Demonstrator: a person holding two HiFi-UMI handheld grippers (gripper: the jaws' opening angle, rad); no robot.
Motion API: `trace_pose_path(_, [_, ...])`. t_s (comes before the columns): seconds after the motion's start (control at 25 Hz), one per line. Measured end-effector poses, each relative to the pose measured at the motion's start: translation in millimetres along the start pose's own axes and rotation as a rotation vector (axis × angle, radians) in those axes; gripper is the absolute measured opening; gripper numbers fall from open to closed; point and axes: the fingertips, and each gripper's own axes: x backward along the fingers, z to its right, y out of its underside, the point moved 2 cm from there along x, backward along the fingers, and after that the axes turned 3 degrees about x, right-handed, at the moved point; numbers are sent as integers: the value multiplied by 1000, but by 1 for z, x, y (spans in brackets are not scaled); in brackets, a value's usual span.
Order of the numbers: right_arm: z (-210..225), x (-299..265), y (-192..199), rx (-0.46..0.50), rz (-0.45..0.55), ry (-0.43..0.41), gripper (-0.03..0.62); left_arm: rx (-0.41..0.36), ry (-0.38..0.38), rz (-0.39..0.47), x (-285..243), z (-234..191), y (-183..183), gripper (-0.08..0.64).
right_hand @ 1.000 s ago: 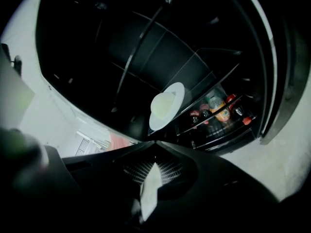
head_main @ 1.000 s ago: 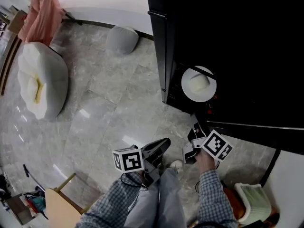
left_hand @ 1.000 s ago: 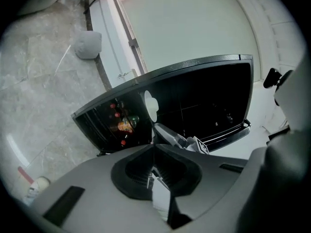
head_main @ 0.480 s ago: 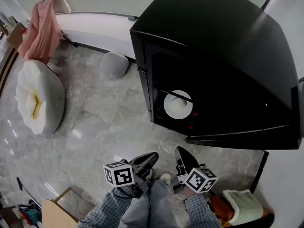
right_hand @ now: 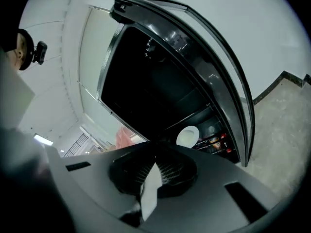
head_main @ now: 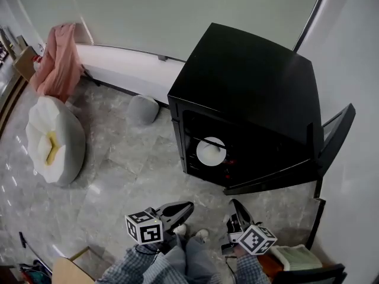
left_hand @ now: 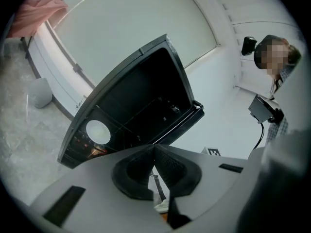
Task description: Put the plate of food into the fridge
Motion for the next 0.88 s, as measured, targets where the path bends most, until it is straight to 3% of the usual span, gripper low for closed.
trace_pose_path(0.24, [-34,36,-31,54,110,-23,8,-15,56,65,17,43,-25,6])
trace_pose_path(0.48, [-77,68,-62,209,202,-49,8,-103,89,73,25,87,-46,6])
trace_pose_path(0.64, [-100,80,-75,224,253,-86,8,-167,110,82,29,114,-59,6])
trace_pose_path(0.88, [-118,90,-79,237,252,-106,8,-153,154,132,34,142,-75,6])
